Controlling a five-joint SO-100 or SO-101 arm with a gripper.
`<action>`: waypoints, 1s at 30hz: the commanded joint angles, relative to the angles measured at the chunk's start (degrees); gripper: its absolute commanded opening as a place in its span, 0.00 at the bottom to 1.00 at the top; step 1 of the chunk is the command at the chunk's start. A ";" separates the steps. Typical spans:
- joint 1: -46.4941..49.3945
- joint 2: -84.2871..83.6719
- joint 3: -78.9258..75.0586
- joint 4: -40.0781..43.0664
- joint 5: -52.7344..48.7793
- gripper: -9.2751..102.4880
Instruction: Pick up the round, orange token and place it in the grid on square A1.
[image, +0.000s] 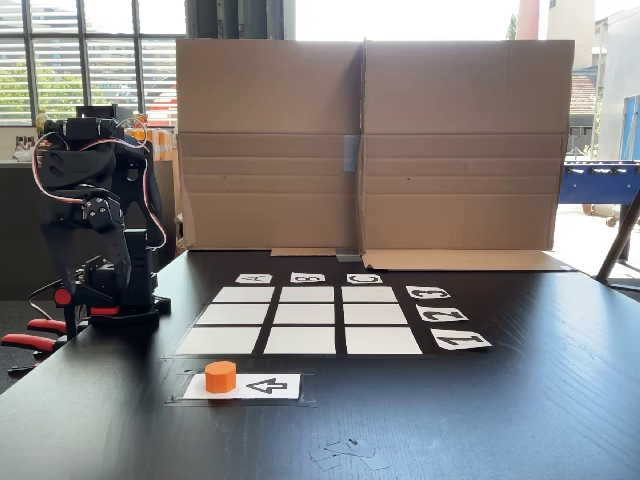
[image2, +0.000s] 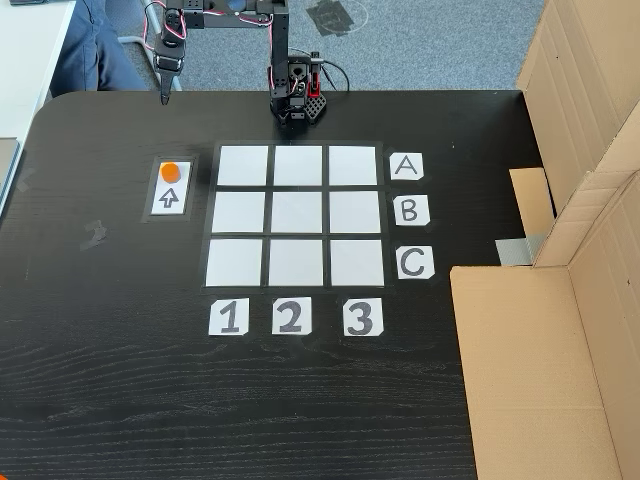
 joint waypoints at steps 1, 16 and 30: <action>-2.55 -1.67 -4.39 0.44 1.67 0.34; -15.03 -8.61 -7.29 -1.41 7.38 0.36; -18.72 -15.12 -7.29 -7.82 9.67 0.36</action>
